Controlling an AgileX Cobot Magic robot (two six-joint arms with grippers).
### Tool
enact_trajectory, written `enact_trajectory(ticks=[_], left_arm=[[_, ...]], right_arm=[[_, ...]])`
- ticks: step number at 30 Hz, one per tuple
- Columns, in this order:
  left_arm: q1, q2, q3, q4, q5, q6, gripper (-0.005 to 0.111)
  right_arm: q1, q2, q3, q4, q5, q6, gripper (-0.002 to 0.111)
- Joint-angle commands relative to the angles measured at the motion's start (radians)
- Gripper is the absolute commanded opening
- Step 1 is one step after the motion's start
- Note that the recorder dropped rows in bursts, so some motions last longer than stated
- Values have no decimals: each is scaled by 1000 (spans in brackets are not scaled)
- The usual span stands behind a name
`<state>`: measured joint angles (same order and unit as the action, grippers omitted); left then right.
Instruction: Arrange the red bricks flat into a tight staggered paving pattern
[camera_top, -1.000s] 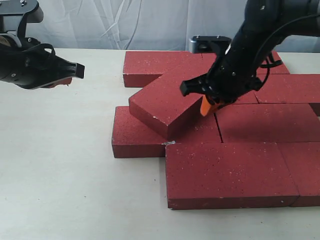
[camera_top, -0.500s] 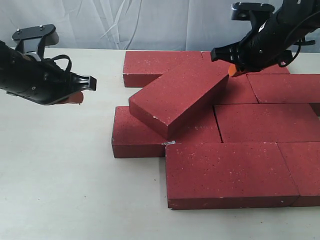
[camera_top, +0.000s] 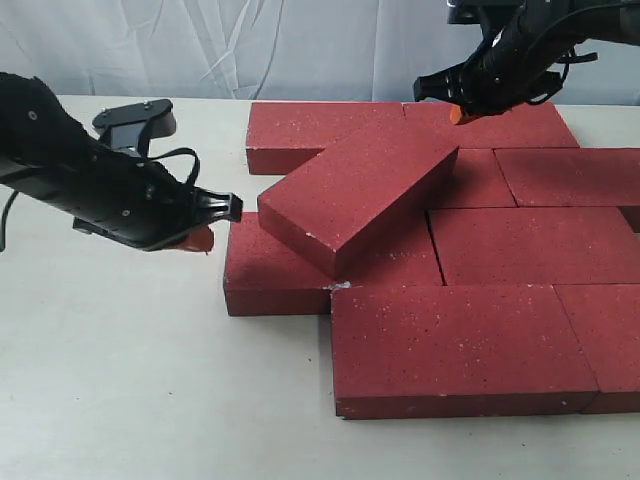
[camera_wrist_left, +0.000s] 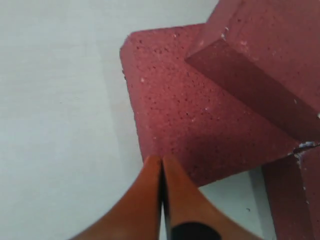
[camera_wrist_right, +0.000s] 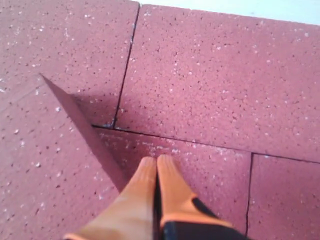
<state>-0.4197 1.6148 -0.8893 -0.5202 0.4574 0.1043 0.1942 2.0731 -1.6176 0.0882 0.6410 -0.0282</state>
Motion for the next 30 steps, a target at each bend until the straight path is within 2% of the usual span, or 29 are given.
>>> enact_trajectory(ticks=[1,6,19,27,30], left_arm=[[-32,39,2,-25,-20,7,0],[-32,39,2,-29,-31,7,0],[-32,39,2,-29,-63,7,0],[-32,39,2,-29,-63,7,0],[-32,39,2,-24,-63,8,0]], right_arm=[[-7,37,-8,-20,-85,1,-1],[-7,108,-81,-13,-57,4,-1],[7,150,-163,-8,271,-33,-1],[36,131,-163,170,403,-126,-1],[49,124,-163,184,466,-137,-1]])
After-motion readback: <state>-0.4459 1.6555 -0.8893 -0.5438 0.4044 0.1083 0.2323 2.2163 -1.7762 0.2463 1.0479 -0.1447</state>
